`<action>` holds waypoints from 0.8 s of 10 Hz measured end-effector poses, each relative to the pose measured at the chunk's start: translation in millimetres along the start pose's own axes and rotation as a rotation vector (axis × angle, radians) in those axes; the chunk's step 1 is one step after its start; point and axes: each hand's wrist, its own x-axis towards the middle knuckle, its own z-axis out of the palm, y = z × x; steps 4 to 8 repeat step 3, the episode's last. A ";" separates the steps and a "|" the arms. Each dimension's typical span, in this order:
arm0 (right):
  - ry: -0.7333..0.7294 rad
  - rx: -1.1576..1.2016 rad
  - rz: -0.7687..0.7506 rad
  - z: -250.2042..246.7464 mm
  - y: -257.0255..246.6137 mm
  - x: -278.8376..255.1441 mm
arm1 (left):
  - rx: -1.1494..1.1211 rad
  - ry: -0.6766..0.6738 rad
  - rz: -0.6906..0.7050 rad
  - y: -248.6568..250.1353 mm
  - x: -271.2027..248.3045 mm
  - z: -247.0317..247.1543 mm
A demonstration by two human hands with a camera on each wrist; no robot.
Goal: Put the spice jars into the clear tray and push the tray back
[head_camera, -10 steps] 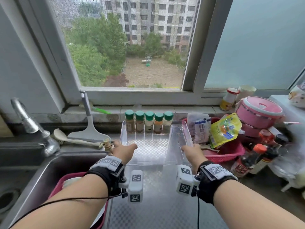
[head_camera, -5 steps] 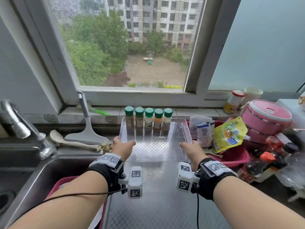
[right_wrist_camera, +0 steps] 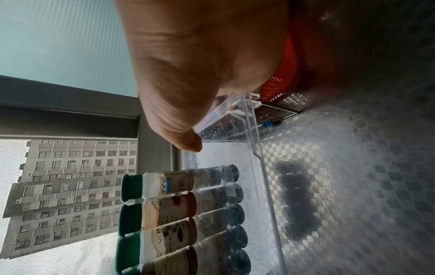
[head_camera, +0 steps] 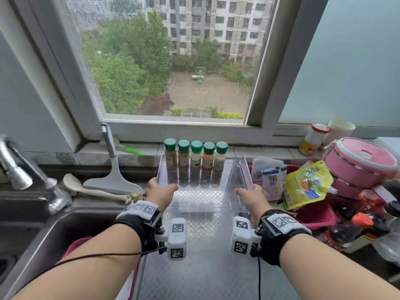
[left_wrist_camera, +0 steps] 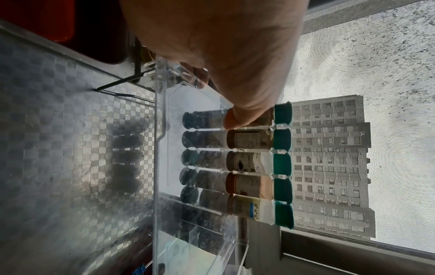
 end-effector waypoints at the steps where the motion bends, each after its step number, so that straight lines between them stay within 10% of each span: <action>1: 0.002 0.020 0.005 -1.1 0.8 1.0 | -0.036 0.004 -0.009 -0.1 2.0 -0.5; 8: 0.023 0.019 -0.020 -2.8 6.4 1.3 | -0.005 0.077 0.068 -1.3 -1.6 -6.8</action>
